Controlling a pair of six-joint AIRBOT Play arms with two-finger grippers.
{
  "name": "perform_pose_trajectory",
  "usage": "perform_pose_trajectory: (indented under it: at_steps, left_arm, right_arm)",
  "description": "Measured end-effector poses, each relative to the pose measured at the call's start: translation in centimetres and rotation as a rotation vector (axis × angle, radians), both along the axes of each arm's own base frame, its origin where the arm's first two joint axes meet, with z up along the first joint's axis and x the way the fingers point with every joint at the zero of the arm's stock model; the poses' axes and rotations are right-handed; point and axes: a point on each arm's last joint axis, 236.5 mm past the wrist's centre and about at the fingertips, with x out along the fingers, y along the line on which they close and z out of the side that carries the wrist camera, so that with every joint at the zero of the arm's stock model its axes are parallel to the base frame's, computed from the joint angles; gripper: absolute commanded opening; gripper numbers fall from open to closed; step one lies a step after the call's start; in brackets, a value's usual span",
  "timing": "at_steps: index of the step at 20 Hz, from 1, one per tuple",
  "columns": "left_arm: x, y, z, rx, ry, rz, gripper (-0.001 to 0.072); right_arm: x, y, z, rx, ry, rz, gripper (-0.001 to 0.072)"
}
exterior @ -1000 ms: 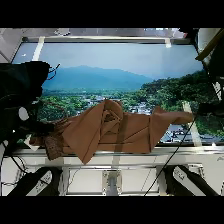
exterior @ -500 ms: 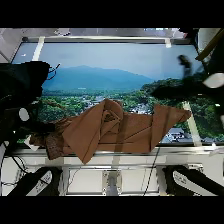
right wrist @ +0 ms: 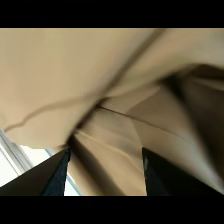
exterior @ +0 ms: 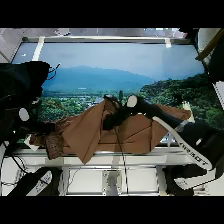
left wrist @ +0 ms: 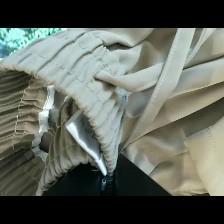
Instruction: Fold the clothes and pants, and hang the long-sleeved shirts on hangers.
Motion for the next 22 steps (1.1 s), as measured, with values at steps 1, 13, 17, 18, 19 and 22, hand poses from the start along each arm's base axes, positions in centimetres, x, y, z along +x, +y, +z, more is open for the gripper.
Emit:
perform_pose_trajectory:
  at_steps: [1, 13, 17, 18, 19, 22]
  left_arm:
    - [0.1, 0.0, 0.0, 0.001, -0.004, 0.0, 0.0026]
    - [0.7, 0.1, 0.1, 0.004, -0.031, 0.0, 0.0026]
    - [0.8, 0.3, 0.1, 0.011, -0.032, -0.003, 0.0026]
    - [0.8, 0.4, 0.1, 0.015, -0.032, -0.004, 0.0026]
    - [0.8, 0.5, 0.1, 0.02, -0.035, -0.005, 0.0026]
    - [1.7, 0.8, 0.5, 0.031, -0.068, 0.003, 0.0026]
  right_arm:
    - [-0.8, 0.8, -0.3, 0.006, 0.016, 0.012, 0.0483]
    - [-1.5, 5.7, -1.4, 0.09, 0.007, -0.042, 0.0013]
    - [0.3, 5.5, 2.3, 0.133, -0.052, -0.009, 0.0013]
    - [1.3, 4.9, 4.1, 0.142, -0.087, 0.002, 0.0014]
    - [2.5, 3.9, 6.3, 0.148, -0.133, 0.013, 0.0013]
    - [6.5, -1.9, 12.7, 0.095, -0.289, 0.005, 0.0013]
